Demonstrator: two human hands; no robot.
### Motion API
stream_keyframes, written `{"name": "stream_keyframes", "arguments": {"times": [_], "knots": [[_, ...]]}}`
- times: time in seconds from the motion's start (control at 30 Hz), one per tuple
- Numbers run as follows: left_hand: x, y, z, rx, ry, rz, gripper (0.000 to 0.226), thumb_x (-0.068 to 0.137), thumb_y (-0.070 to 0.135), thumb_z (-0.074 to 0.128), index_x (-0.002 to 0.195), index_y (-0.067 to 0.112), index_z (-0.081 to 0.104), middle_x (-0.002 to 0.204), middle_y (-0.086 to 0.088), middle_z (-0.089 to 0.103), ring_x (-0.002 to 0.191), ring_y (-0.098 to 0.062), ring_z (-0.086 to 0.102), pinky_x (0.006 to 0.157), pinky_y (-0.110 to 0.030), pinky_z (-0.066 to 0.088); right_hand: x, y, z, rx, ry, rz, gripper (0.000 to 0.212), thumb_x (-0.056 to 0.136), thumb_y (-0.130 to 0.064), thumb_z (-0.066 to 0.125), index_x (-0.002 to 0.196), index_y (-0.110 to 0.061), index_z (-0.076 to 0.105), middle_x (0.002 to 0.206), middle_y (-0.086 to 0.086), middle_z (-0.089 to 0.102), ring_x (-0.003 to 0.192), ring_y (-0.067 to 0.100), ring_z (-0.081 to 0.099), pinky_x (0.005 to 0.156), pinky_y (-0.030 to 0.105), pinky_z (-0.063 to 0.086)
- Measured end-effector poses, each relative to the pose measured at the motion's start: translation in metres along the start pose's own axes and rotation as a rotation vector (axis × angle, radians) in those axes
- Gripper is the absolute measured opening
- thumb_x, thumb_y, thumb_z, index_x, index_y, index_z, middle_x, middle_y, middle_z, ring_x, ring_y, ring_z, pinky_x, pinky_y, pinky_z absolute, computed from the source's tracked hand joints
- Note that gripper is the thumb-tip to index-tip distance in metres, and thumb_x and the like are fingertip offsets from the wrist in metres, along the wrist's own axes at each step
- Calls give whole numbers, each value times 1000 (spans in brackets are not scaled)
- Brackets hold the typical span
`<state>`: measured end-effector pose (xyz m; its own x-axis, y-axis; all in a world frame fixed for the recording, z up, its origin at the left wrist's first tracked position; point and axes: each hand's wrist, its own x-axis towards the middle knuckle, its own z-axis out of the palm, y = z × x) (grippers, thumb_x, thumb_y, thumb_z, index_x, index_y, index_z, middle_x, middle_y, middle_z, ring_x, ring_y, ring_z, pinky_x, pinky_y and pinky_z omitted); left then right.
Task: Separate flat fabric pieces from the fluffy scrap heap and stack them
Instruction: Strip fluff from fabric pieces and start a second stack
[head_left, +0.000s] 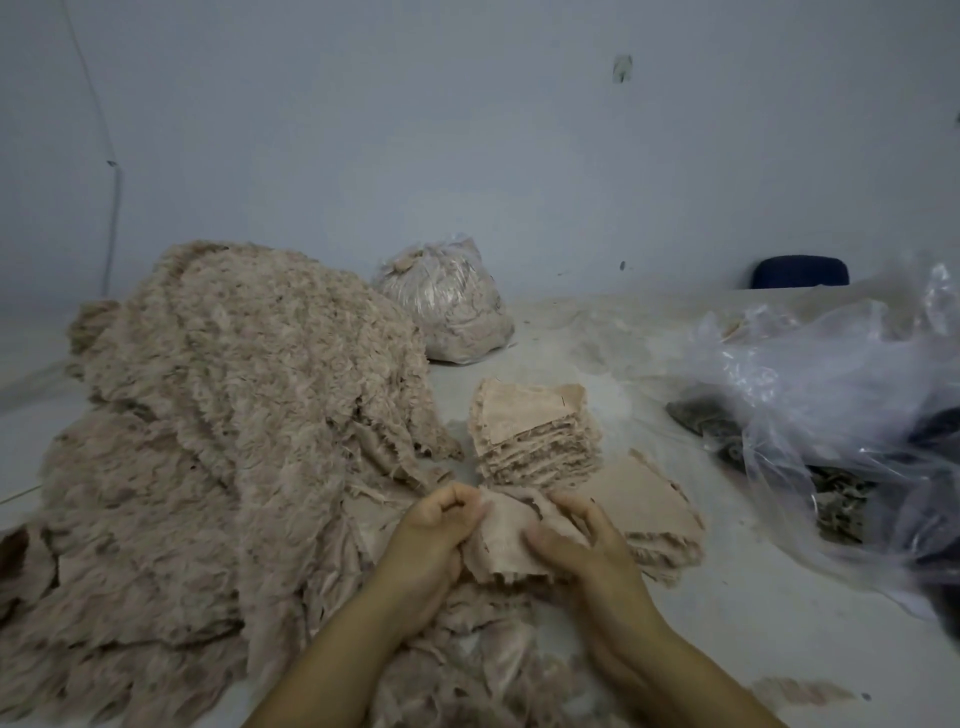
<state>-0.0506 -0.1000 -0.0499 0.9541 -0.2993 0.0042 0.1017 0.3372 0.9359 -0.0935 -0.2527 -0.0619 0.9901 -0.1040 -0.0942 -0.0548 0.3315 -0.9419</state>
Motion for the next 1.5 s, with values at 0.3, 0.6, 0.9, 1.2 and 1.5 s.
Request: {"name": "stream_keyframes", "arguments": {"times": [0.3, 0.6, 0.9, 1.2, 1.5], "knots": [[-3, 3, -2, 383, -18, 107, 19, 97, 11, 47, 97, 17, 65, 87, 6, 68, 74, -3, 63, 65, -16, 48, 8, -5, -6, 14, 50, 55, 17, 86, -12, 65, 91, 4, 64, 83, 22, 68, 62, 29, 63, 49, 30, 52], [20, -3, 16, 719, 63, 321, 25, 93, 21, 56, 68, 20, 53, 51, 15, 47, 48, 3, 38, 52, -19, 32, 30, -27, -15, -556, 340, -444, 42, 92, -32, 58, 58, -17, 40, 52, -1, 42, 48, 6, 38, 49, 23, 31], [82, -14, 64, 994, 156, 316, 34, 91, 36, 58, 62, 26, 45, 54, 11, 46, 56, -8, 43, 56, -28, 33, 85, -71, -72, -869, 519, -338, 47, 83, -40, 68, 49, -17, 47, 45, -2, 46, 49, 15, 47, 58, 33, 42], [82, -33, 57, 1302, -80, 165, 40, 98, 42, 43, 66, 18, 42, 79, -12, 59, 81, -29, 56, 67, -34, 39, 88, -37, -108, -995, 537, -150, 15, 88, -40, 61, 92, -26, 62, 89, -1, 58, 90, 23, 57, 71, 30, 38], [42, 24, -36, 1846, -81, -23, 40, 81, 60, 59, 97, 23, 58, 111, -2, 56, 105, -19, 52, 81, -28, 40, 35, -49, -49, -833, 282, -642, 10, 91, -18, 58, 88, -27, 60, 77, -13, 59, 71, -4, 55, 65, 9, 39]]}}
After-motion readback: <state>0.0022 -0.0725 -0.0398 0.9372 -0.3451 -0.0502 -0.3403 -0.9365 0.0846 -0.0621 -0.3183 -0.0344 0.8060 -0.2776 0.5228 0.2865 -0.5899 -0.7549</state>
